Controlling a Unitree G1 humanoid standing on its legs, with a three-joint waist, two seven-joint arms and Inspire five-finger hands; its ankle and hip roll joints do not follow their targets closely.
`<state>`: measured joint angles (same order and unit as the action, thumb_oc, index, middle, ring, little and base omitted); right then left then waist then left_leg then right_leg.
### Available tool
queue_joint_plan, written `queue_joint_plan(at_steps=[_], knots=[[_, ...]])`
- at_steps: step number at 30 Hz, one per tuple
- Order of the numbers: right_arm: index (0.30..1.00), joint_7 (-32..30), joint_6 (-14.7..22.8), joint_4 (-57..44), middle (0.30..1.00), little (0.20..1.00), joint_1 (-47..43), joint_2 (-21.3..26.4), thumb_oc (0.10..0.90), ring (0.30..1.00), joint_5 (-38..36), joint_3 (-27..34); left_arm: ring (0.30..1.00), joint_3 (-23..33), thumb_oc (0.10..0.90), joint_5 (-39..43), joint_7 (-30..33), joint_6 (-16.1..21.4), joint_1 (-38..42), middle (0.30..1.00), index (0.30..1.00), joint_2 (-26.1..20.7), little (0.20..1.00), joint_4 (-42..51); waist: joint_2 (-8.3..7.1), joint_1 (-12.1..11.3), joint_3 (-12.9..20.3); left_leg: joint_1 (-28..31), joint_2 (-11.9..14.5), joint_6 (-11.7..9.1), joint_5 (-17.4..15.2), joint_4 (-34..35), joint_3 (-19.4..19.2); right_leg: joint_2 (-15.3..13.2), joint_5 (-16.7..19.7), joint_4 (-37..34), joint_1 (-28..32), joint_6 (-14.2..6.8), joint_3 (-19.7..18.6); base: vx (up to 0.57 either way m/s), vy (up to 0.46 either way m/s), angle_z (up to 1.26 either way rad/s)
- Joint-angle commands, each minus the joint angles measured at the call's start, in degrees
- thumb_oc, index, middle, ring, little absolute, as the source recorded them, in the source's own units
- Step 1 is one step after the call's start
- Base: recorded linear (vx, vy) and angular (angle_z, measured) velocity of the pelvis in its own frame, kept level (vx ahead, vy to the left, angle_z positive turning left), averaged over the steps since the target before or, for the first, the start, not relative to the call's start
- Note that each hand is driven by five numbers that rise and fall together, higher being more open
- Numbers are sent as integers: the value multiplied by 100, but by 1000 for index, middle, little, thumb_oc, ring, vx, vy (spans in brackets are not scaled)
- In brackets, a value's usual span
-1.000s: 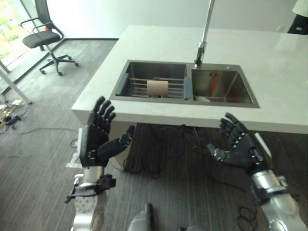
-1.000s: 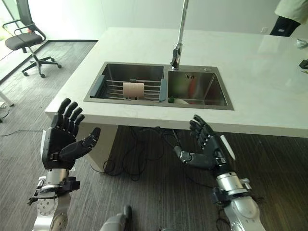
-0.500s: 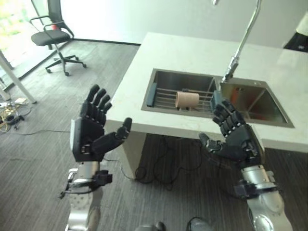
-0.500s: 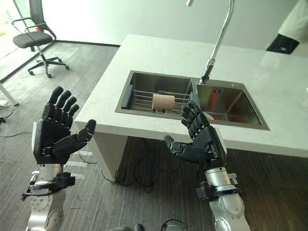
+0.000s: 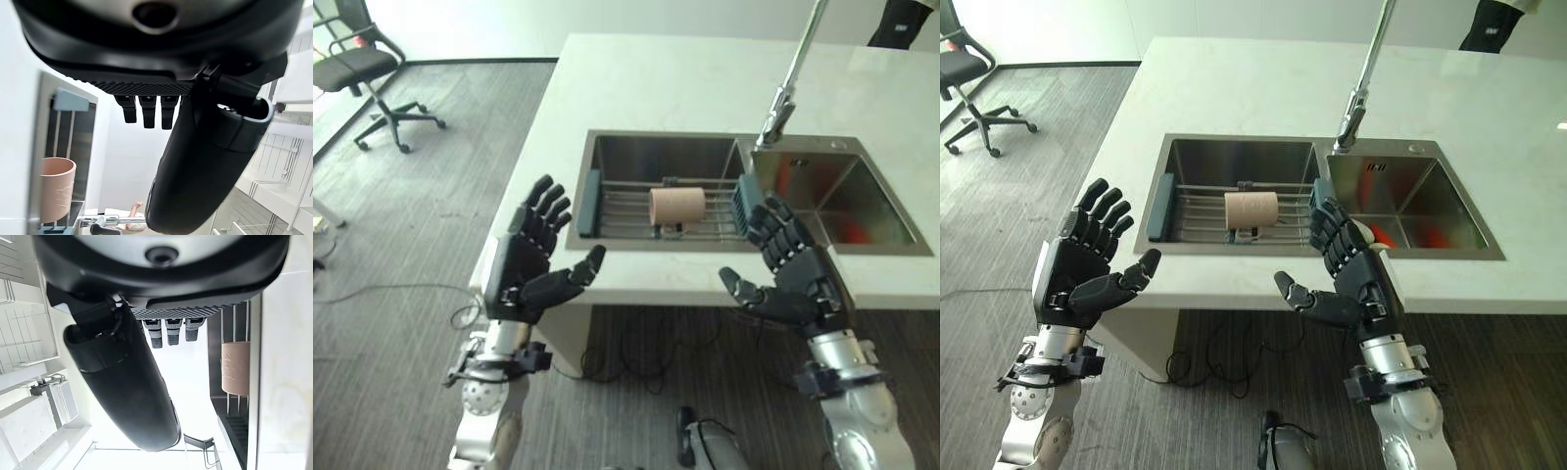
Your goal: Place the dishes in the dishwasher.
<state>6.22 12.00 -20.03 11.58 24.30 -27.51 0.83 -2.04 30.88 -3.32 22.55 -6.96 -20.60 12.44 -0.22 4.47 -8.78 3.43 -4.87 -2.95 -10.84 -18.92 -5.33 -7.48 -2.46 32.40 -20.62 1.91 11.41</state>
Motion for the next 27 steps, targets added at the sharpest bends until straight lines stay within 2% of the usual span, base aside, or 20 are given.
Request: queue_joint_plan(at_steps=[1, 2, 3, 4, 5, 7, 9, 10, 11, 12, 13, 15, 18, 27], knots=[[900, -27, 629, -425, 900, 900, -128, -38, 800, 900, -5, 451, 900, 223, 800, 334, -142, 743, 234, 900, 900, -203, 900, 943, -229, -17, 681, -192, 372, 239, -238, 173, 25, 30, -20, -1521, 446, -731, 19, 283, -259, 19], [900, 18, 641, -432, 900, 900, -67, -25, 800, 900, -47, 502, 900, 221, 800, 282, -183, 810, 189, 900, 900, -168, 900, 950, -240, -14, 680, -134, 412, 154, 33, 173, 23, 64, -87, -1521, 510, -655, 25, 219, -207, 17], [900, 37, 633, -438, 900, 900, -43, -26, 800, 900, -58, 516, 900, 217, 800, 271, -196, 819, 172, 900, 900, -160, 900, 954, -242, -13, 674, -119, 425, 124, 110, 173, 23, 75, -105, -1521, 533, -631, 25, 210, -209, -2], [900, 77, 629, -431, 900, 900, -4, -26, 800, 900, -67, 547, 900, 209, 800, 294, -240, 829, 146, 900, 900, -152, 900, 945, -269, -21, 671, -75, 437, 60, 410, 173, -4, 77, -153, -1521, 588, -581, 26, 185, -221, -33], [900, 102, 621, -443, 900, 900, 55, 10, 800, 900, -80, 557, 900, 193, 800, 292, -259, 853, 116, 900, 900, -133, 900, 954, -345, -33, 650, -24, 397, -16, 755, -109, -73, 44, -245, -1521, 695, -488, 22, 210, -279, -41], [900, 205, 634, -405, 900, 900, 120, 1, 800, 900, -74, 550, 900, 193, 800, 307, -349, 845, 49, 900, 900, -71, 900, 968, -400, -56, 581, -439, 359, -56, 935, -1108, -119, 45, -328, -1521, 834, -356, 16, 155, -223, -24], [900, 182, 644, -351, 900, 900, 120, -22, 800, 900, -21, 528, 900, 219, 800, 446, -509, 844, 17, 900, 900, -27, 900, 892, -452, -135, 493, -963, 362, 89, 741, -1392, -171, 33, -365, -1521, 950, -346, -16, 118, -101, -12], [900, 134, 579, -324, 900, 900, 44, -6, 800, 900, -45, 527, 900, 244, 800, 507, -576, 837, -8, 900, 900, -42, 900, 872, -441, -163, 475, -974, 386, 192, 528, -879, -245, 69, -414, -1521, 989, -401, -88, 120, -12, -5], [900, 118, 534, -299, 900, 900, -19, -2, 800, 900, -57, 522, 900, 264, 800, 532, -617, 839, -34, 900, 900, -57, 900, 875, -418, -193, 465, -876, 384, 229, 458, -437, -287, 100, -445, -1521, 1016, -447, -158, 154, 154, -12], [900, 171, 472, -232, 900, 900, -121, -19, 800, 900, -66, 515, 900, 307, 800, 578, -737, 886, -105, 900, 900, -120, 900, 879, -148, -243, 442, -1132, 544, 156, 295, 173, -114, 366, -542, -1521, 1061, -545, -304, 123, 171, -10], [900, 183, 461, -244, 900, 900, -124, -28, 800, 900, -45, 510, 900, 316, 800, 584, -741, 891, -111, 900, 900, -125, 900, 891, -121, -259, 445, -1172, 551, 137, 355, 173, -47, 390, -557, -1521, 1061, -546, -330, 109, 187, -15], [900, 160, 420, -268, 900, 900, -157, -48, 800, 900, 51, 416, 900, 272, 800, 485, -699, 921, -52, 900, 900, -111, 900, 854, -56, -251, 486, -1257, 576, 121, 238, 173, 132, 431, -608, -1521, 1059, -553, -362, 45, 118, -36], [900, 270, 291, -391, 900, 900, -47, -14, 800, 900, -100, 440, 900, 176, 800, 277, -538, 880, 80, 900, 900, -198, 900, 813, 27, -152, 632, -1291, 697, 65, 105, 173, 149, 395, -645, -1521, 1020, -624, -293, 41, 156, -12], [900, 321, 161, -464, 900, 900, -19, 73, 800, 900, -58, 470, 900, 235, 800, -402, -553, 390, 157, 900, 900, -533, 900, 830, 37, -166, 717, -1272, 778, 115, -1, 173, 37, 237, -659, -1521, 1049, -713, -166, 4, 109, -2]])
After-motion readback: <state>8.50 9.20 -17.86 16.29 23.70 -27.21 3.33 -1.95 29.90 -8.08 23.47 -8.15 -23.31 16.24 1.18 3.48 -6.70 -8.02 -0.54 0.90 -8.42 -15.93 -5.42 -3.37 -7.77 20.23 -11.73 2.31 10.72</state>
